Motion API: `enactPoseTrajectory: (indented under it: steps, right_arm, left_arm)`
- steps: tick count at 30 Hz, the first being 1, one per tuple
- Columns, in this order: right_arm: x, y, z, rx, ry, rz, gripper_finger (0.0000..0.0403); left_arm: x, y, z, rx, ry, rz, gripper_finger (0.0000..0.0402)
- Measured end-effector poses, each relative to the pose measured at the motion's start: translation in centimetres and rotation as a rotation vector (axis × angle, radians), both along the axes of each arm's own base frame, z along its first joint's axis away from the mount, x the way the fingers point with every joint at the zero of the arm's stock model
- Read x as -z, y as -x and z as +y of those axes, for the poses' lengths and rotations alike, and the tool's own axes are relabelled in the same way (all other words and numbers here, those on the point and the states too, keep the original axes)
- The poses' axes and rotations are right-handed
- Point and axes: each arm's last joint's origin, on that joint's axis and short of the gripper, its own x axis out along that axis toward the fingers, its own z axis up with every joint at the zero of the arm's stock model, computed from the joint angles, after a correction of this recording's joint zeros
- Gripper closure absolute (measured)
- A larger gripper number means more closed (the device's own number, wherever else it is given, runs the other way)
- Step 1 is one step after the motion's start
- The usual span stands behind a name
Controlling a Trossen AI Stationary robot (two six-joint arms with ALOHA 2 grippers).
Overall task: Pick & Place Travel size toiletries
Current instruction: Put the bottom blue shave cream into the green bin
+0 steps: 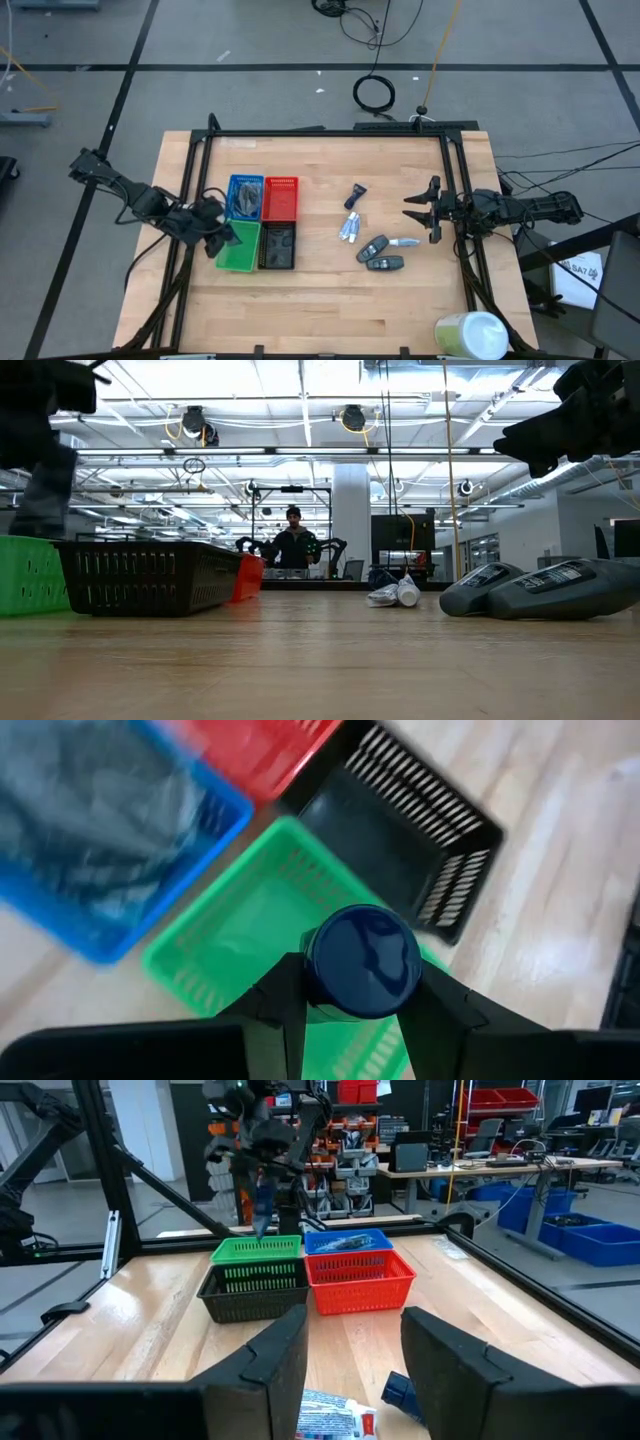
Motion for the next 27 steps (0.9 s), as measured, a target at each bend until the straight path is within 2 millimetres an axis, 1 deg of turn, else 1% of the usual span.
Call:
enactPoseTrajectory:
  steps: [3,8,14,21,27]
  right_arm:
    - [0.0,0.0,0.0,0.0,0.001,0.0,0.0253]
    - [0.0,0.0,0.0,0.0,0.001,0.0,0.0253]
    - [0.0,0.0,0.0,0.001,0.001,0.0,0.0253]
    - [0.0,0.0,0.0,0.001,0.002,0.0,0.0253]
    - [0.0,0.0,0.0,0.001,0.001,0.0,0.0252]
  left_arm:
    - [0.1,0.1,0.0,-0.033,0.035,0.024,0.0286]
    - [0.2,-0.1,-0.2,-0.03,0.048,0.04,0.0286]
    - [0.8,-1.5,-1.2,-0.051,0.143,0.099,0.0286]
    - [2.0,-2.8,-2.2,-0.008,0.14,0.189,0.0286]
    - [2.3,-3.1,-2.3,0.007,0.116,0.206,0.0286]
